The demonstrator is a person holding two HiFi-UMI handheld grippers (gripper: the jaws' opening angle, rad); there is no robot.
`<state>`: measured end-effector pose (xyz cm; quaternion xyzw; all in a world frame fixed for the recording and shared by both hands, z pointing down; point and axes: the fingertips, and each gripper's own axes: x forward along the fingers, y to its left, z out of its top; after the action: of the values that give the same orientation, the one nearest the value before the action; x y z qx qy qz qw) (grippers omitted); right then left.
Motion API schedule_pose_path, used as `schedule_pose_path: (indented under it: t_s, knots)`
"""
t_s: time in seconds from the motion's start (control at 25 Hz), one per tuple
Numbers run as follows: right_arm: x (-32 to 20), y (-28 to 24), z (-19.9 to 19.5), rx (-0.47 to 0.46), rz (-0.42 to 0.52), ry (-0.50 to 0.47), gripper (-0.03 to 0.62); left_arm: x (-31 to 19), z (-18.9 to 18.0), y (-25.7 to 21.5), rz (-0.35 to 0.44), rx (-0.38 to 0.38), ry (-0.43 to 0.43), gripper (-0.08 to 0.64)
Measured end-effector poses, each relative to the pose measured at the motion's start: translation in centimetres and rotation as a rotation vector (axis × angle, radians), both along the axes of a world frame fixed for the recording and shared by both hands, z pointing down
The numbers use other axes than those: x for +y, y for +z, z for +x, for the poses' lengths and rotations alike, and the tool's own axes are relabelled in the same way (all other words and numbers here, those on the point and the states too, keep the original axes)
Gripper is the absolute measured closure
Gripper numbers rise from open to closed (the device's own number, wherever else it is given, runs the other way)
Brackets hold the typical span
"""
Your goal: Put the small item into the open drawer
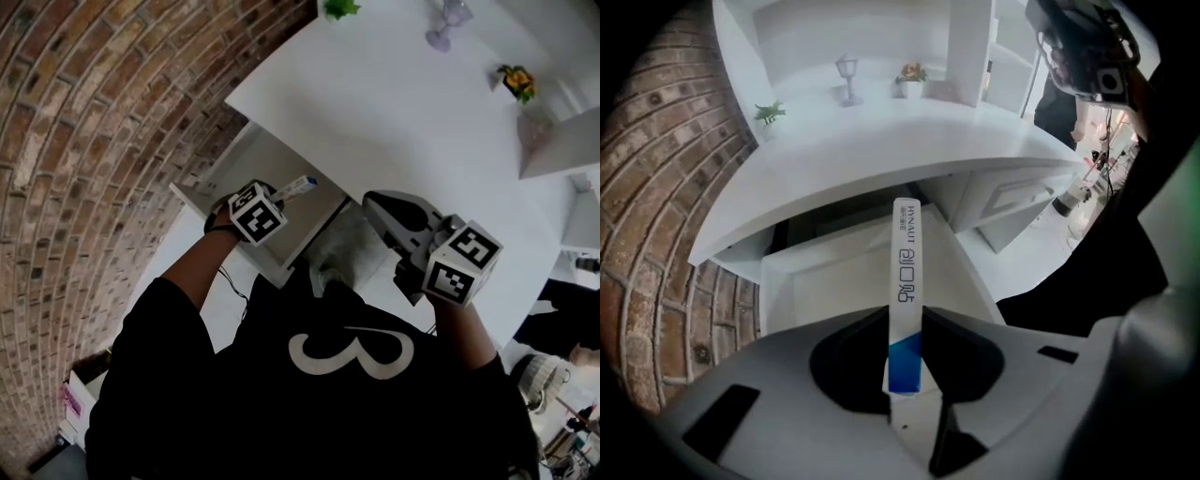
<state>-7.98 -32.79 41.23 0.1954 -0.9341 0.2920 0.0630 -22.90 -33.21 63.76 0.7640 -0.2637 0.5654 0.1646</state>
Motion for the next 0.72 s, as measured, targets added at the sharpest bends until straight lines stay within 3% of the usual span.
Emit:
schedule_pose_path:
  t_s: [0.36, 0.72]
  knots:
    - [-0.3, 2.1, 0.6, 0.05, -0.046, 0.065, 0.581, -1.3, -0.6, 5.0, -0.021, -0.112, 0.178, 0.479]
    - [-0.2, 2.9, 2.1, 0.079, -0.068, 0.121, 0.581, -2.2, -1.0, 8.4, -0.042, -0.174, 0.258, 0.479]
